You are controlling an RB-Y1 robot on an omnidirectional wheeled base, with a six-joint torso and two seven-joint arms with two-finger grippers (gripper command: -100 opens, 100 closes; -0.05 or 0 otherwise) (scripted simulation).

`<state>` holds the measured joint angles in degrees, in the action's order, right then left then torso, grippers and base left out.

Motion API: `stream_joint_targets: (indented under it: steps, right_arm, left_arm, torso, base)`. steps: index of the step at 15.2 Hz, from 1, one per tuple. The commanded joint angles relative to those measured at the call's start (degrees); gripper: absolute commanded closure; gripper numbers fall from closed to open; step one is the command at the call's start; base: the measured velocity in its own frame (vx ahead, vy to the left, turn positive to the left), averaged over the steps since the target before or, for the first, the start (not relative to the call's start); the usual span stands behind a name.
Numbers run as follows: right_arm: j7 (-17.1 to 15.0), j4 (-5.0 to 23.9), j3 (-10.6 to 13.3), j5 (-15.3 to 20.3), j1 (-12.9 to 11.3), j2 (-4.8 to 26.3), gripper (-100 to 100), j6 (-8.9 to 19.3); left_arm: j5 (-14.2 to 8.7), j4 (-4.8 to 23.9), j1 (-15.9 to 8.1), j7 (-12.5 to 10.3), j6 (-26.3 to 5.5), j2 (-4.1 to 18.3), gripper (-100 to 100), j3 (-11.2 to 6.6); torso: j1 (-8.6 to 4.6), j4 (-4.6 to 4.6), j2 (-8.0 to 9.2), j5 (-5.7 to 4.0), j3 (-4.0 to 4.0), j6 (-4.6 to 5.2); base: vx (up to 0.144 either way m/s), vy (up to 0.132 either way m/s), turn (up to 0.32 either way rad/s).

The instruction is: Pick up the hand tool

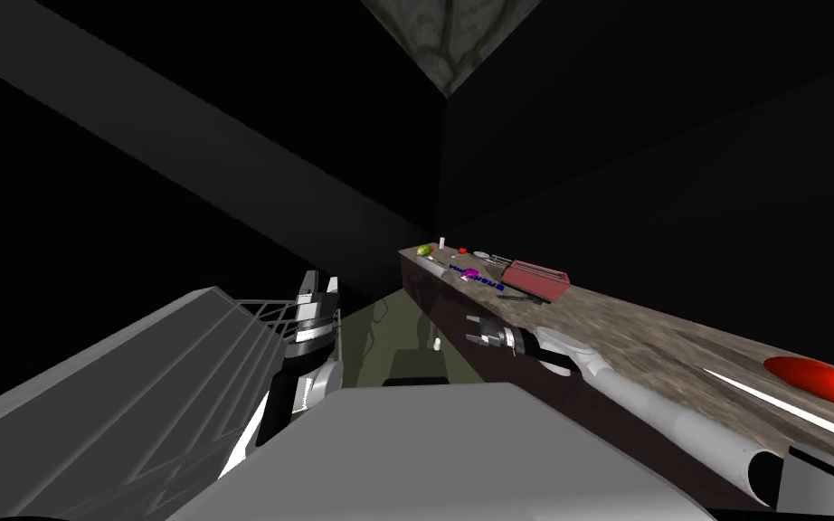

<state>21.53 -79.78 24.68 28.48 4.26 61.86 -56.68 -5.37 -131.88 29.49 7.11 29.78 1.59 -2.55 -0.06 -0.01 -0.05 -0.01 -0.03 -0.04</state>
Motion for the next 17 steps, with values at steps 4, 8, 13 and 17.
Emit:
stream_joint_targets:
  steps: [4, 8, 13, 17]
  right_arm:
    - [1.7, 5.8, 2.9, 3.2, -1.9, 6.3, -100, -2.6]
    - [2.5, 9.7, 4.3, 4.7, -2.8, 8.8, -100, -3.6]
    - [4.0, 16.2, 7.2, 7.7, -4.4, 12.8, -100, -5.4]
    - [5.3, 22.8, 10.1, 10.4, -5.5, 16.6, -100, -6.8]
  left_arm:
    - [0.0, 0.0, 0.0, 0.0, 0.0, 0.0, 0, -0.01]
    - [0.0, 0.0, 0.0, 0.0, 0.0, 0.0, 0, -0.01]
    - [0.0, 0.0, 0.0, 0.0, 0.0, 0.0, 0, -0.01]
    - [0.0, 0.0, 0.0, 0.0, 0.0, 0.0, 0, -0.02]
  torso:
    - [-0.08, -0.01, -0.07, -0.01, -0.04, 0.05]
    - [-0.08, -0.01, -0.04, -0.03, -0.03, 0.06]
    - [-0.24, -0.03, -0.13, -0.04, -0.07, 0.03]
    - [-0.49, -0.07, -0.33, -0.09, -0.19, 0.02]
  base:
    - [0.041, -0.018, 0.164]
    - [0.034, -0.021, 0.099]
    - [0.05, -0.053, 0.184]
    - [0.09, -0.116, 0.235]
